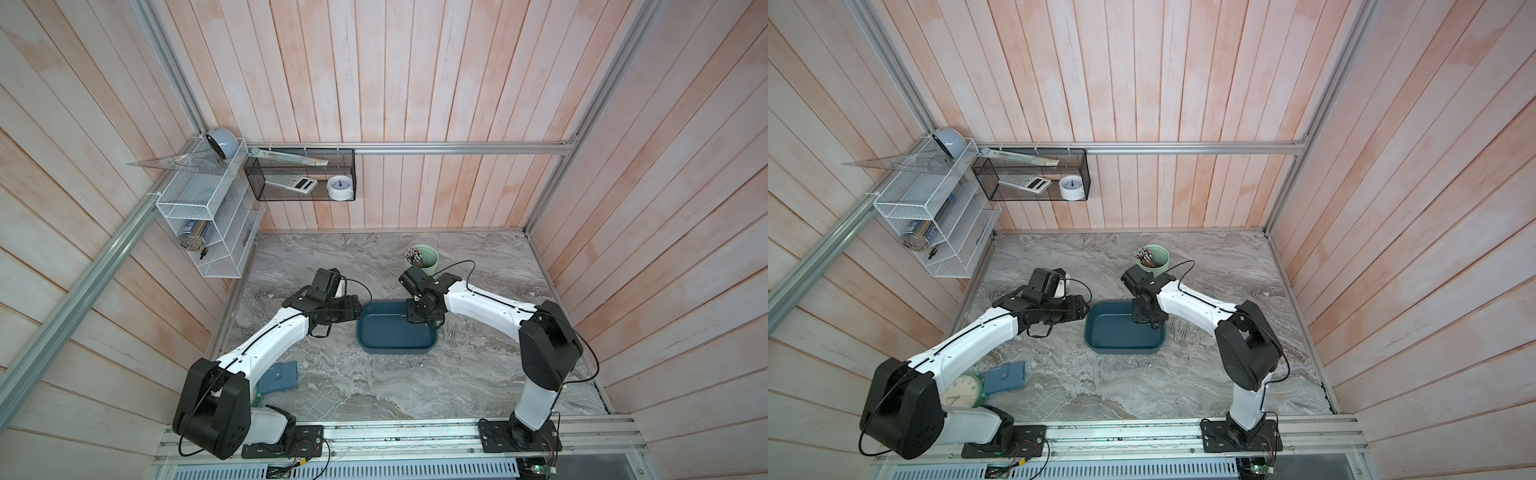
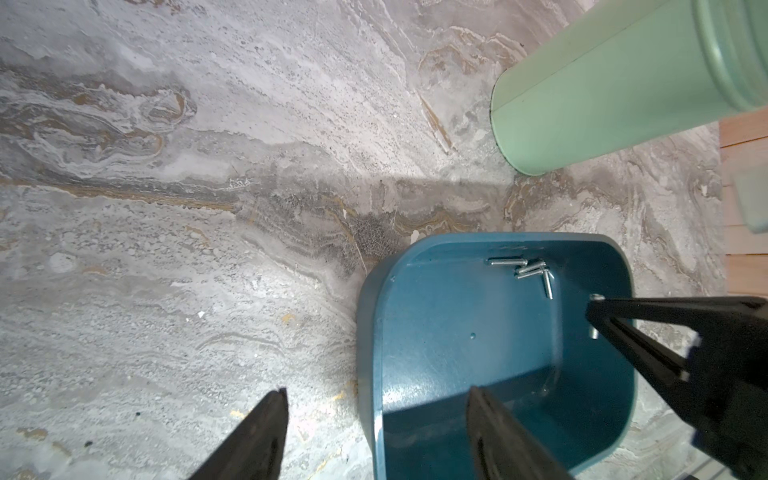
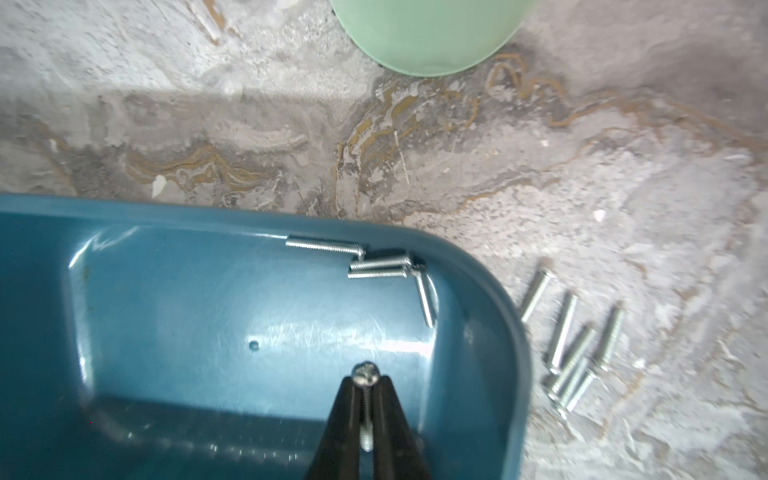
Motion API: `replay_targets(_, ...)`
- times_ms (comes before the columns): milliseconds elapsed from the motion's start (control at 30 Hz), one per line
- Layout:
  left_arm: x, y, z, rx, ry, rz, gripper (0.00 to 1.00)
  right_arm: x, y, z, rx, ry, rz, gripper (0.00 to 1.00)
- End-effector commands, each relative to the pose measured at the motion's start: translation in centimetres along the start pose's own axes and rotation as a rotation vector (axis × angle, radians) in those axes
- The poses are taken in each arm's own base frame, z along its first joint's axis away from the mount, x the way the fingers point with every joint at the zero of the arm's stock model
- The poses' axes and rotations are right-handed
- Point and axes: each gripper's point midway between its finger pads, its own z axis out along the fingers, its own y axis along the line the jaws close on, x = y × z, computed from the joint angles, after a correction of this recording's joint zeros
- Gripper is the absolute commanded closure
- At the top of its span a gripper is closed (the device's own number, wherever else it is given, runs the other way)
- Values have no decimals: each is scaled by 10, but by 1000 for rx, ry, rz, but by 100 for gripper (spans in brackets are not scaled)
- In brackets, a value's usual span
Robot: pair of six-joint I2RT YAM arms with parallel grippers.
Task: Take out the screws from the storage box
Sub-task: Pick up the screw from the storage box, then place the screw at the center of the board.
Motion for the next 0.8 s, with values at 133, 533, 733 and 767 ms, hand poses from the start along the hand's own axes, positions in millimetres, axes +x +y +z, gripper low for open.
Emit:
replay_targets(133, -9, -1, -2, -10, -32, 8, 27, -1, -46, -34, 8, -81, 96, 94)
replay_targets(533, -9, 0, -1, -18, -33, 12, 27, 3, -111, -30, 3, -219, 288, 91)
replay_targets(733, -9, 1, 0, -21, -32, 12, 27, 18, -101, 3, 28, -38, 221, 91)
replay_targets(767, -8, 1, 0, -20, -30, 12, 27, 19, -99, 10, 32, -8, 205, 91)
